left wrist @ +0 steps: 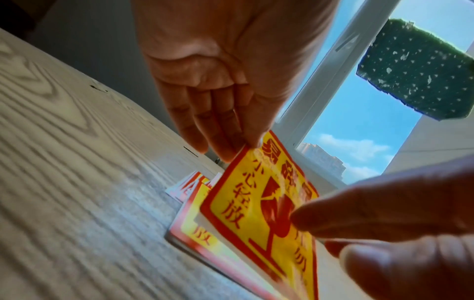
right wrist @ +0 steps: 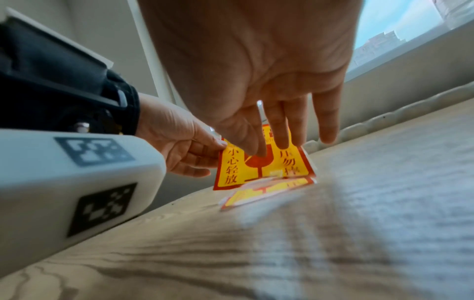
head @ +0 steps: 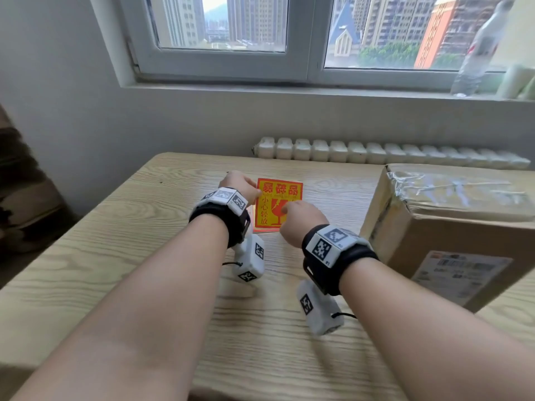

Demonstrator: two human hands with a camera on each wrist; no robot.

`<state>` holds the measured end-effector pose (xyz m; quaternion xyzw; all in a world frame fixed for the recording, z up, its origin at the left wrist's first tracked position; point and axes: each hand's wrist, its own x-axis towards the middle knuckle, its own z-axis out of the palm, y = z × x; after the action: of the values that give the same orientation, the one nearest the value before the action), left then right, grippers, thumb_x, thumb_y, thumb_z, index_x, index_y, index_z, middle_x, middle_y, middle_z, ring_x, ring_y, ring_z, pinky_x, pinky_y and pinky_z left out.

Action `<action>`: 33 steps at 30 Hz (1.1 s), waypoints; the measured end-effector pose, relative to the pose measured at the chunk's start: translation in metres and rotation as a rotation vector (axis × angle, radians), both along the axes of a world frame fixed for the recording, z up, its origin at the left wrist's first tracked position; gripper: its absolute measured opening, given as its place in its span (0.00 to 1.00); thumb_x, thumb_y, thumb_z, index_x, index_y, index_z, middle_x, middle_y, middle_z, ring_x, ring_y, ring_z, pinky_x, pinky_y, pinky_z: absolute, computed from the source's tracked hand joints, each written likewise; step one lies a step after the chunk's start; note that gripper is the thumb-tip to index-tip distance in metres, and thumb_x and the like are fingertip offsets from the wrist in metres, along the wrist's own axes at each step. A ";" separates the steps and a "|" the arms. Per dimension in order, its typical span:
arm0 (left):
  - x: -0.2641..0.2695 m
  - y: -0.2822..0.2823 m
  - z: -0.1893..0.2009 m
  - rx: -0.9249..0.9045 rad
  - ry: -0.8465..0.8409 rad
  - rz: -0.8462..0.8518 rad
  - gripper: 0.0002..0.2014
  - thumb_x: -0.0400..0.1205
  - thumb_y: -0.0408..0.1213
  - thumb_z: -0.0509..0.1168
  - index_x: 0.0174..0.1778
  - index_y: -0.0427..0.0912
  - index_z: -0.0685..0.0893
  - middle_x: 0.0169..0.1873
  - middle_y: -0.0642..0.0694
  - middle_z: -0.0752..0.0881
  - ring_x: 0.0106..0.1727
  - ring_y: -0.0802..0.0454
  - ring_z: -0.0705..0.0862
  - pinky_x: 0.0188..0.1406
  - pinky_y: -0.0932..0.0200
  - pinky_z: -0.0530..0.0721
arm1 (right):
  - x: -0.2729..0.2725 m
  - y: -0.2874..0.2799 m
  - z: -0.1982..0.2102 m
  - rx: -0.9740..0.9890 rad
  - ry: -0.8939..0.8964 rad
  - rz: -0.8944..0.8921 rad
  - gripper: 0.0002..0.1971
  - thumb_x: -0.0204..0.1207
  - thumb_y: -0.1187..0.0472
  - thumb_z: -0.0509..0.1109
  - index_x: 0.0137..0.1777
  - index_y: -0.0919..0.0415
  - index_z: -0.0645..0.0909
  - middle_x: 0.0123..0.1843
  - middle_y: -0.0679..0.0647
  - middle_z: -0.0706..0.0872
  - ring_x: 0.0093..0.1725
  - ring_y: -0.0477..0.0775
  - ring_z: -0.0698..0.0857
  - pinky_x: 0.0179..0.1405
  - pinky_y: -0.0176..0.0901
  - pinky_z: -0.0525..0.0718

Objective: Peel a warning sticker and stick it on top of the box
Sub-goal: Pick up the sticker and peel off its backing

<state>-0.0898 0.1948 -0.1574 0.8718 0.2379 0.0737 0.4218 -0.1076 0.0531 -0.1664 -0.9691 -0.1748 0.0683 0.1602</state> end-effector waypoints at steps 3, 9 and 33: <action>-0.022 0.002 0.017 -0.074 -0.041 -0.004 0.08 0.76 0.33 0.71 0.50 0.39 0.89 0.48 0.39 0.93 0.52 0.46 0.92 0.57 0.51 0.88 | -0.014 -0.002 0.023 0.120 -0.080 -0.036 0.24 0.77 0.62 0.64 0.75 0.60 0.72 0.73 0.58 0.77 0.71 0.59 0.78 0.68 0.50 0.77; -0.074 -0.002 0.054 -0.179 -0.047 -0.141 0.08 0.80 0.30 0.68 0.36 0.44 0.81 0.41 0.43 0.88 0.45 0.48 0.87 0.43 0.56 0.85 | -0.050 -0.013 0.066 0.267 -0.194 -0.059 0.38 0.73 0.62 0.74 0.81 0.56 0.61 0.74 0.56 0.74 0.71 0.58 0.77 0.69 0.53 0.79; -0.153 -0.041 0.118 -0.352 -0.242 -0.112 0.09 0.82 0.41 0.66 0.55 0.43 0.85 0.50 0.46 0.88 0.53 0.50 0.84 0.55 0.51 0.77 | -0.104 -0.071 0.116 0.632 -0.015 -0.067 0.11 0.74 0.69 0.72 0.34 0.55 0.79 0.48 0.60 0.90 0.47 0.57 0.91 0.42 0.46 0.91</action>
<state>-0.2424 0.1541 -0.0395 0.7813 0.1458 0.1117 0.5966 -0.2111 -0.0182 -0.0505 -0.8770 -0.1567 -0.0016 0.4543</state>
